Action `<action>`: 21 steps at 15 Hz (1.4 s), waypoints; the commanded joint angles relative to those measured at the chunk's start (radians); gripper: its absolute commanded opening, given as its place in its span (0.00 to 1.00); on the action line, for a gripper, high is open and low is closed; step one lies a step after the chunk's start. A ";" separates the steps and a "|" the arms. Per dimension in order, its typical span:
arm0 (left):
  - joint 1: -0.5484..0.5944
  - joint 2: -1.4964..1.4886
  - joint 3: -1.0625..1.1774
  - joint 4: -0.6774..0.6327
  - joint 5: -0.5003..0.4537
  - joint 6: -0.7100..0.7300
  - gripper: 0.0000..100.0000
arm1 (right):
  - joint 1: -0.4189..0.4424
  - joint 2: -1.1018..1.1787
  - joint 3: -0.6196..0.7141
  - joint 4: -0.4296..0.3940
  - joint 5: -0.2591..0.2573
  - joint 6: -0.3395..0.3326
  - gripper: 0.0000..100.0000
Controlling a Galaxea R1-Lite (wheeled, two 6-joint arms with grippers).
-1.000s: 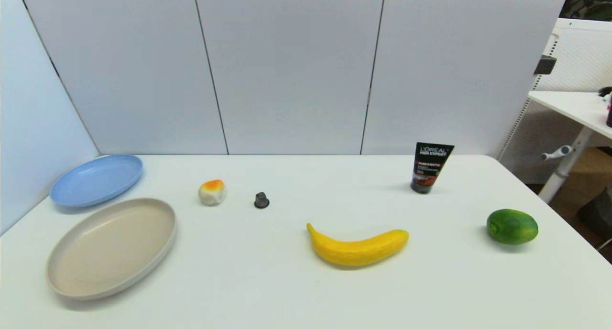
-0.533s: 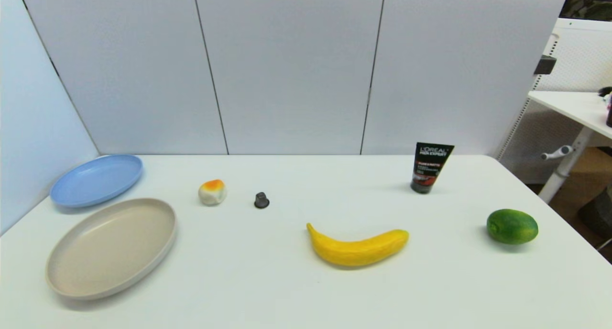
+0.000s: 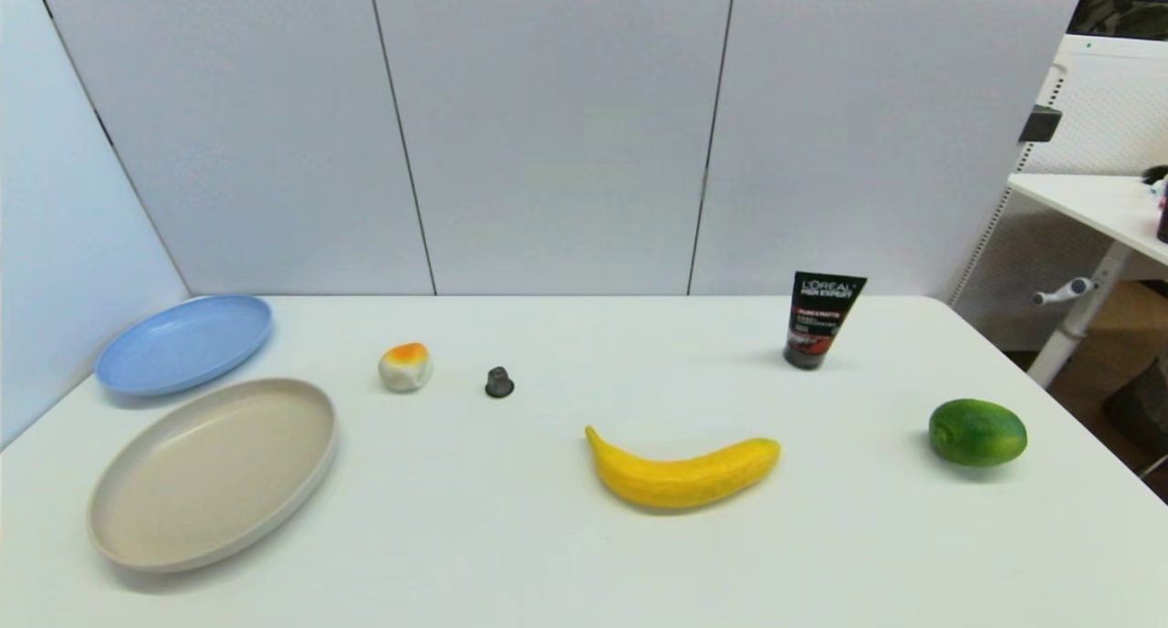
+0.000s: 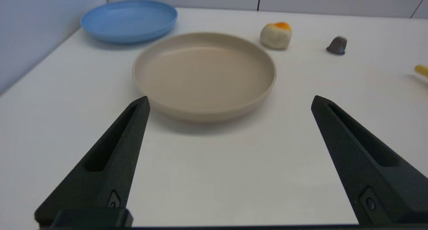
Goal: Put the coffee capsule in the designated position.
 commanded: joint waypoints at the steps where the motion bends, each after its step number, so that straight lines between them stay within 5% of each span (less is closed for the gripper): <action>1: -0.014 0.496 -0.362 -0.022 -0.106 0.117 1.00 | 0.002 0.001 0.000 0.000 0.000 0.000 1.00; 6: -0.030 0.986 -0.824 0.146 -0.443 0.367 1.00 | 0.000 0.001 0.000 0.000 0.000 0.000 1.00; 11: -0.151 1.365 -1.097 0.194 -0.512 0.427 1.00 | 0.000 0.001 0.000 0.000 0.000 0.000 1.00; 21: -0.155 1.752 -1.257 0.189 -0.759 0.650 1.00 | 0.000 0.001 0.000 0.000 0.000 0.000 1.00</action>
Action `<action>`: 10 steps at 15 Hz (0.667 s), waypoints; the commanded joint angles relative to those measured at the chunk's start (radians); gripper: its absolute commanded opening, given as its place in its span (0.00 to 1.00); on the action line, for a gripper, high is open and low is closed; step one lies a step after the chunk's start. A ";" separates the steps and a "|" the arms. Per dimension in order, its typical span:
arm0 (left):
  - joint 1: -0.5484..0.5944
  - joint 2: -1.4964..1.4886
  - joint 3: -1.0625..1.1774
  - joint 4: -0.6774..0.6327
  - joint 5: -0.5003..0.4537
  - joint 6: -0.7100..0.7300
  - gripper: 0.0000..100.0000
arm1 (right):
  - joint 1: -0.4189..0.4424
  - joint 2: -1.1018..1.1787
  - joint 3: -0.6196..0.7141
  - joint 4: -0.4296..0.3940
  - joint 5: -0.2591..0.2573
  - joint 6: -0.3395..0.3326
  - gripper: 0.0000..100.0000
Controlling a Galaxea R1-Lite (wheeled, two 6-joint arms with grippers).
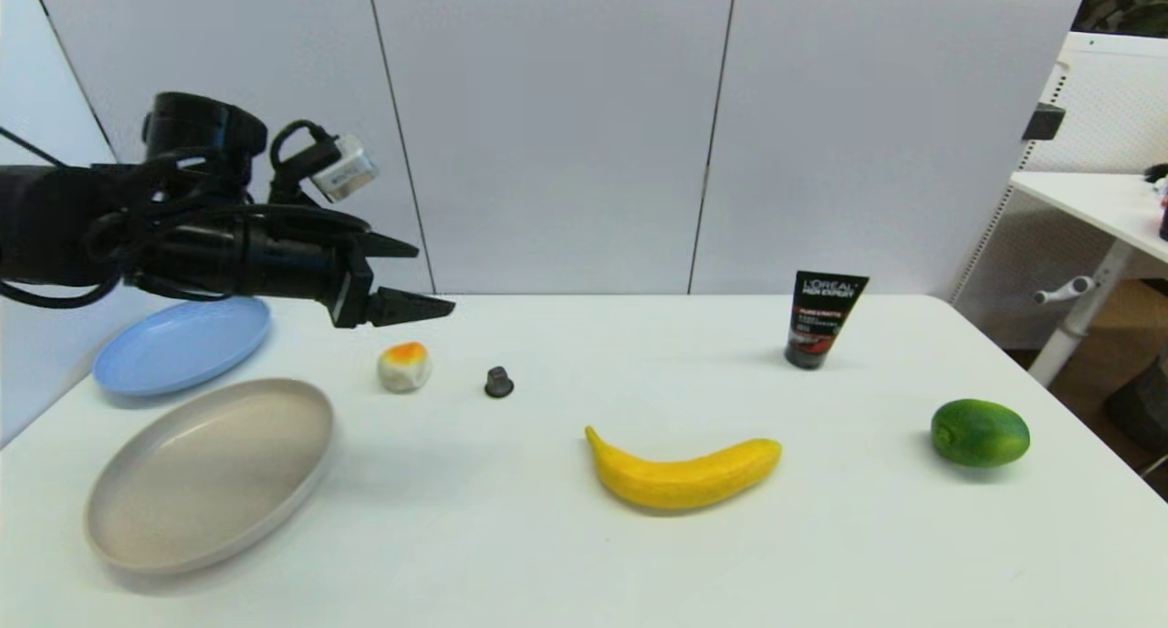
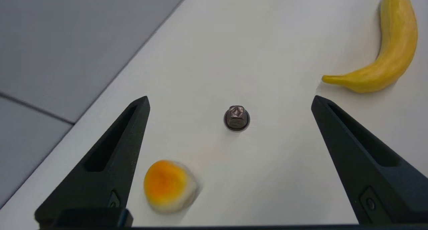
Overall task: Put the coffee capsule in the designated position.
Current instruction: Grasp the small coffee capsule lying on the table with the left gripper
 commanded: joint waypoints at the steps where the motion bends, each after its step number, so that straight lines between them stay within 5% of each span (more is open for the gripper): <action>1: -0.001 0.154 -0.034 0.002 -0.079 0.065 1.00 | 0.002 0.001 0.000 0.000 0.000 0.000 1.00; 10: -0.015 0.247 -0.057 0.002 -0.138 0.117 1.00 | 0.000 0.001 0.000 0.000 0.000 0.000 1.00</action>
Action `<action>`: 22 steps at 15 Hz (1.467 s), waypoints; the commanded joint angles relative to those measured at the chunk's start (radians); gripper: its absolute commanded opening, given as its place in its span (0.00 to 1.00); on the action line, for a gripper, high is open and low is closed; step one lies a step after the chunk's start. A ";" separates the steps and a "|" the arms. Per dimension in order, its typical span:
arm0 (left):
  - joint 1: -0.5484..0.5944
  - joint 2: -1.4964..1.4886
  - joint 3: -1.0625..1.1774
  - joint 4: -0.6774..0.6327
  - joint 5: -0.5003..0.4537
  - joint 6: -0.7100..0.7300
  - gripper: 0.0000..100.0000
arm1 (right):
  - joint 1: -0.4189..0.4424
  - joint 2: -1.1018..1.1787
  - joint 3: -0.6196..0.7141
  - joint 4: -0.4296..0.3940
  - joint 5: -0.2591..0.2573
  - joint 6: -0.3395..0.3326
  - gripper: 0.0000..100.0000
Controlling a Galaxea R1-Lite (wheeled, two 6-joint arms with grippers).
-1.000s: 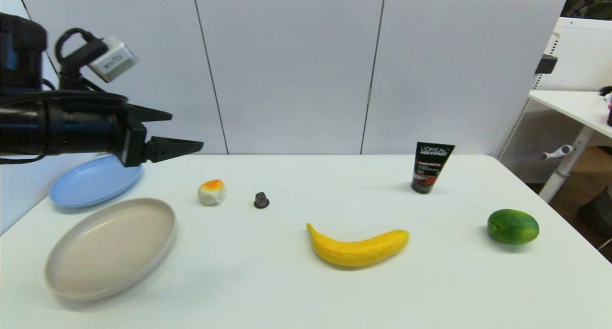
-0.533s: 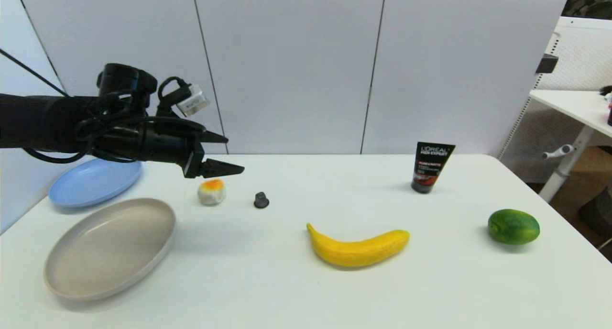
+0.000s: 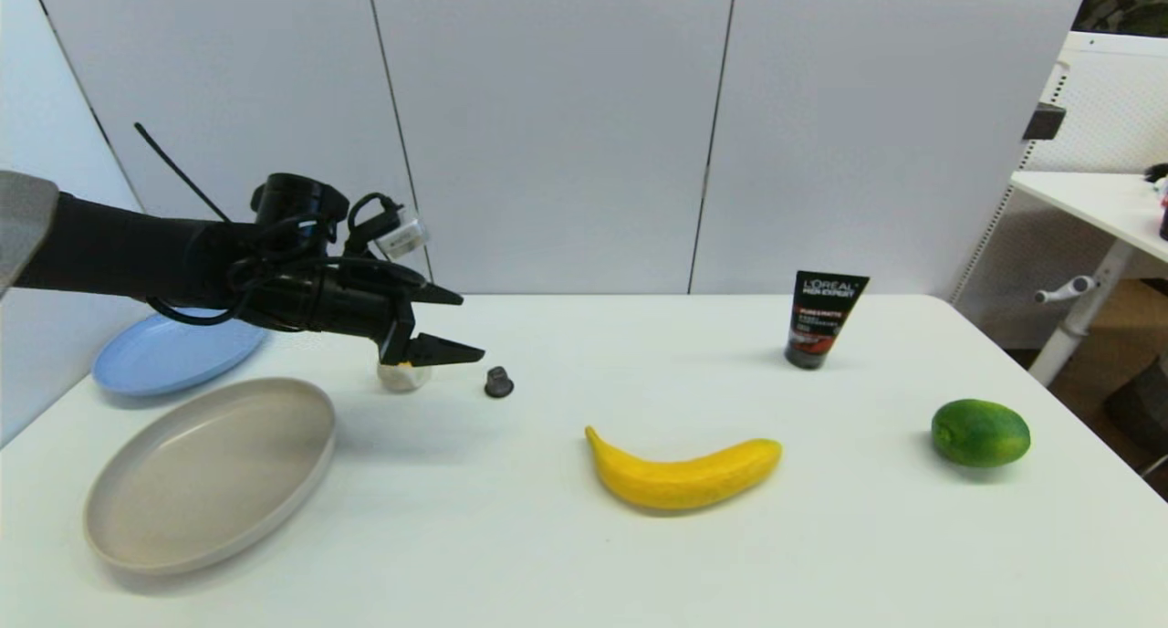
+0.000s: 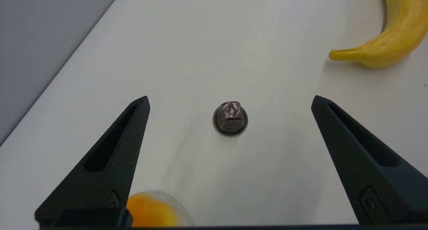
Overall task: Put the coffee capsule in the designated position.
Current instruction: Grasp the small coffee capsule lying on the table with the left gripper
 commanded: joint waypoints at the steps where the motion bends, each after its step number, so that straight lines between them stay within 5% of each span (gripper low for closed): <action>1: -0.016 0.041 -0.004 0.001 -0.005 0.006 1.00 | 0.000 0.001 0.000 0.000 0.000 0.001 1.00; 22: -0.062 0.210 -0.074 -0.002 0.009 0.124 1.00 | 0.000 0.001 0.000 0.000 0.000 0.001 1.00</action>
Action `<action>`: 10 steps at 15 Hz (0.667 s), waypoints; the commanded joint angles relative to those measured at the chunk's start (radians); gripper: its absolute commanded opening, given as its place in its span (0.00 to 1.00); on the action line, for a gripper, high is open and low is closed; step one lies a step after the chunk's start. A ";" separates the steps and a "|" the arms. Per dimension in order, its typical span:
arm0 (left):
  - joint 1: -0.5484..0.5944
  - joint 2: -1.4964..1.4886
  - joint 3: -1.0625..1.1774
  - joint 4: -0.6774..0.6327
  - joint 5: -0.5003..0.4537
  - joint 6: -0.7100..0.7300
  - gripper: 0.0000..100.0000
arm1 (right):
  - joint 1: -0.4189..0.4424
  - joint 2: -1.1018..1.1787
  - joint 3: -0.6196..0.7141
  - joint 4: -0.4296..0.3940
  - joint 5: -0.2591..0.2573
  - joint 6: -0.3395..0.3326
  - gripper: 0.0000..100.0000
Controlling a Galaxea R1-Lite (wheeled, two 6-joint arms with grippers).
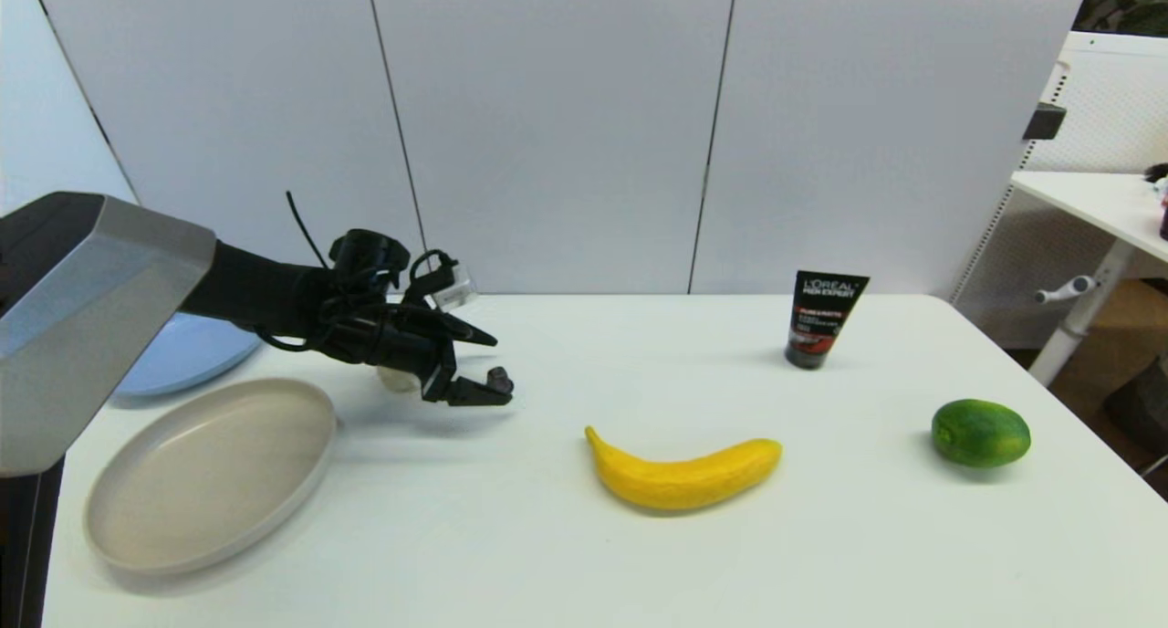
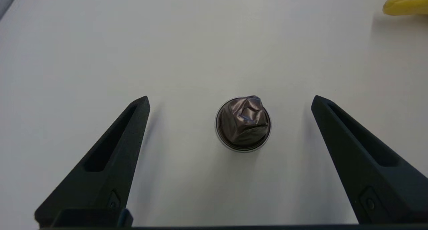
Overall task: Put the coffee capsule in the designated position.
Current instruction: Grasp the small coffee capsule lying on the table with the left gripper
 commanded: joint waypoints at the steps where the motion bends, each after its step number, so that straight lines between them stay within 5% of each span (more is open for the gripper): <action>1: -0.010 0.008 0.000 0.004 -0.005 0.005 1.00 | 0.000 0.001 0.000 0.000 0.000 0.000 1.00; 10: -0.009 0.012 0.002 0.005 -0.005 0.005 1.00 | 0.000 0.001 0.000 0.000 0.000 0.000 1.00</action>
